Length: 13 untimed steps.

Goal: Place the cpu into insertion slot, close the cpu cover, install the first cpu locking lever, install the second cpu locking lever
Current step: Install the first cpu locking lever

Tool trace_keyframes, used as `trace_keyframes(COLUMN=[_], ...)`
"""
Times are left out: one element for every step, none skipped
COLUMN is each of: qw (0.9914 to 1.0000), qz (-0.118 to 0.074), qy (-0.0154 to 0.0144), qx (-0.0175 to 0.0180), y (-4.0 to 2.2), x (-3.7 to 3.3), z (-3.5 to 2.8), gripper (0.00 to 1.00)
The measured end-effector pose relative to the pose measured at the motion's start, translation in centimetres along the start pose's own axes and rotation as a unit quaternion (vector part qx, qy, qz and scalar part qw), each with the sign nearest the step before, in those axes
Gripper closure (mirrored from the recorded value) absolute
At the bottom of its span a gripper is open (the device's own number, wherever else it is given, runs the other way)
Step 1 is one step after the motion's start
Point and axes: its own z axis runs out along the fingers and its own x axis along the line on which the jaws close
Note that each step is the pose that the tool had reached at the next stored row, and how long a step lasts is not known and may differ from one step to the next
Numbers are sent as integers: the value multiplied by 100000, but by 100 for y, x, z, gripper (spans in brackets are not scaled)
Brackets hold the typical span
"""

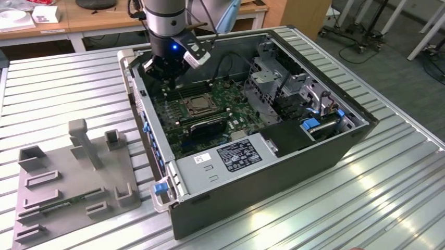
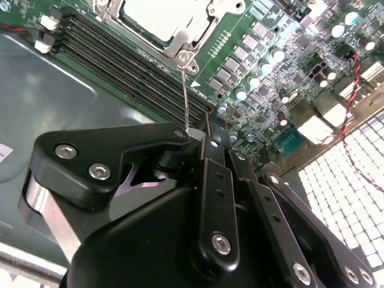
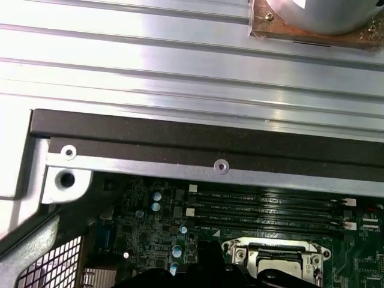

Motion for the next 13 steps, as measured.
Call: trace_keyframes(qw=[100000,100000,100000,100000,100000,100000,100000,100000,100000,100000,100000,100000,100000], qz=[5,3,7,9,10,13,13,14,13,12,8,13,13], qy=[-3,-5,-4,-6,-7,-9,-8,-9,-9,-9,-15,-14,-15], qx=[-21,-42,-54,-67,-81,-93,-99,-106,-108,-115,-138,-156,-169], y=[0,0,-1,-2,-3,-4,-6,-7,-8,-10,-11,-12,-14], x=[-1,-5,-11,-23,-34,-46,-59,-73,-88,-104,-118,-131,-143], z=[1,3,5,6,8,9,11,12,14,16,18,19,21], gripper=[89,89,89,89,89,89,89,89,89,89,89,89,89])
